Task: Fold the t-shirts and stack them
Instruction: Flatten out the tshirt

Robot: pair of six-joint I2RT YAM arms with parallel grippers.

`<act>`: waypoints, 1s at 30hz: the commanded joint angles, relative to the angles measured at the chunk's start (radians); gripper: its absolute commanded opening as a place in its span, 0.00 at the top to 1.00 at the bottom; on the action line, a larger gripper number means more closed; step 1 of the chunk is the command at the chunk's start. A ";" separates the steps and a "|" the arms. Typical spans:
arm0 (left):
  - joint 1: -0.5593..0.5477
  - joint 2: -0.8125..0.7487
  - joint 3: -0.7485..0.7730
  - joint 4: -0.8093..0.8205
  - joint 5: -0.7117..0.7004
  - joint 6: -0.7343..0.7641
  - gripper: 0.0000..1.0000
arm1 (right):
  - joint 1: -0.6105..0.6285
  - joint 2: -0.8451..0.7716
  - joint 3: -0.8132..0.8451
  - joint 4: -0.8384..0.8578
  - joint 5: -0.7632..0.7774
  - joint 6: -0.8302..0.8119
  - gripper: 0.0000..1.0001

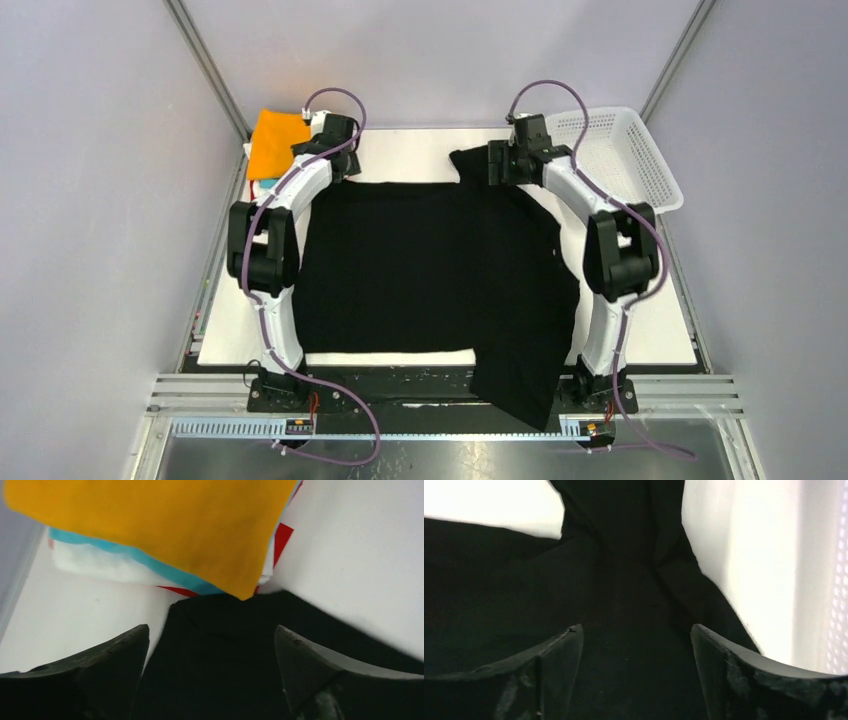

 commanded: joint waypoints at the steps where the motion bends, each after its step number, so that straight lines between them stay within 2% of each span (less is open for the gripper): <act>1: -0.005 -0.024 0.130 -0.007 0.086 -0.024 0.01 | -0.002 0.128 0.286 -0.122 0.056 0.024 0.02; 4: -0.005 -0.053 0.101 0.013 0.135 -0.026 0.01 | -0.001 0.141 0.312 -0.142 0.083 0.034 0.01; 9: -0.007 -0.150 -0.011 0.030 0.241 -0.066 0.01 | -0.002 0.040 0.178 -0.105 0.074 0.077 0.01; 16: -0.029 -0.390 -0.375 0.150 0.435 -0.156 0.01 | 0.001 -0.213 -0.191 -0.012 -0.030 0.206 0.01; 20: -0.076 -0.472 -0.567 0.235 0.476 -0.206 0.01 | 0.020 -0.309 -0.363 0.022 -0.094 0.276 0.00; 26: -0.128 -0.409 -0.641 0.279 0.529 -0.248 0.01 | 0.032 -0.305 -0.494 0.021 -0.132 0.353 0.01; 30: -0.125 -0.297 -0.588 0.262 0.492 -0.243 0.01 | 0.032 -0.218 -0.484 0.003 -0.134 0.363 0.01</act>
